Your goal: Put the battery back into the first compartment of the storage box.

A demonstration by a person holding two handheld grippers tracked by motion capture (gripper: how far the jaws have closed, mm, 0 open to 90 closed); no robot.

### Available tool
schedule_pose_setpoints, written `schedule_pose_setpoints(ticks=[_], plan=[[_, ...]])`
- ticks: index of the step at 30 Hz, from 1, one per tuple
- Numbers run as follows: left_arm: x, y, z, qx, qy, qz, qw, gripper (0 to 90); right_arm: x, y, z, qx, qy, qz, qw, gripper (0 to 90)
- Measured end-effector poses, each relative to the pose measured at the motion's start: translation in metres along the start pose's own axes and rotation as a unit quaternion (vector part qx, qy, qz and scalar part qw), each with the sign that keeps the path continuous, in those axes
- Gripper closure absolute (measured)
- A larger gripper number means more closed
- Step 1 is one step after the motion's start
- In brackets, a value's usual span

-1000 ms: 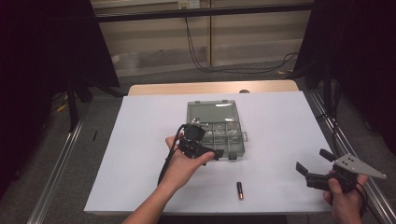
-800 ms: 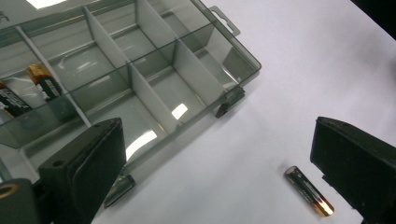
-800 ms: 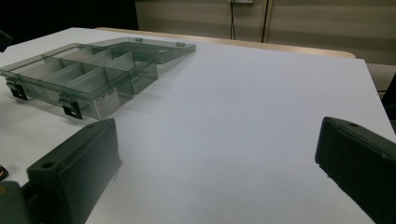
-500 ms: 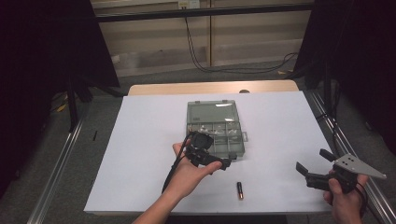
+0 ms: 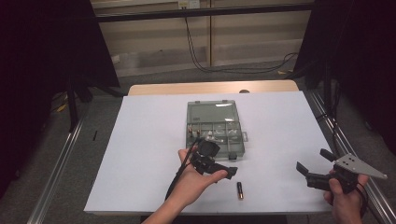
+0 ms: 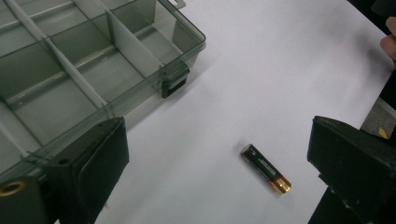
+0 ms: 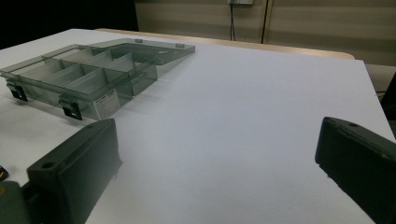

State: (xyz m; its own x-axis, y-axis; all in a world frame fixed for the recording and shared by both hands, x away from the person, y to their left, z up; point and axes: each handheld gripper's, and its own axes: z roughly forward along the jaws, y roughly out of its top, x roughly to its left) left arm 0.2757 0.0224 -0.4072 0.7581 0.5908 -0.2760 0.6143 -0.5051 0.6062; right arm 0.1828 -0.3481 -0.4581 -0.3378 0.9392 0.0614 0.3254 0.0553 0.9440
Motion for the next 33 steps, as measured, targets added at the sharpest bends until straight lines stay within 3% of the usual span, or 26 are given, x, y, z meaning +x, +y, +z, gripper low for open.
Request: schedule_pose_setpoints(ticks=[11,12,17,23,33], plan=[[-0.014,-0.006,0.011,0.015,-0.01,0.015,0.9997,6.5,0.001,0.0,0.0,0.001,0.0,0.0,1.0,0.0],[-0.014,-0.006,0.01,0.025,-0.012,0.024,0.9993,6.7,0.001,0.0,0.0,0.001,0.001,0.0,1.0,0.0],[-0.021,-0.009,0.016,0.016,-0.016,0.015,0.9996,7.7,0.001,0.0,0.0,0.002,0.0,0.0,1.0,0.0],[-0.025,-0.012,0.021,0.032,-0.022,0.033,0.9987,10.2,0.001,0.0,0.0,0.002,0.001,0.0,1.0,0.0],[-0.034,-0.02,0.032,0.037,-0.026,0.025,0.9987,14.7,0.001,0.0,0.0,0.001,0.0,-0.001,1.0,0.0]])
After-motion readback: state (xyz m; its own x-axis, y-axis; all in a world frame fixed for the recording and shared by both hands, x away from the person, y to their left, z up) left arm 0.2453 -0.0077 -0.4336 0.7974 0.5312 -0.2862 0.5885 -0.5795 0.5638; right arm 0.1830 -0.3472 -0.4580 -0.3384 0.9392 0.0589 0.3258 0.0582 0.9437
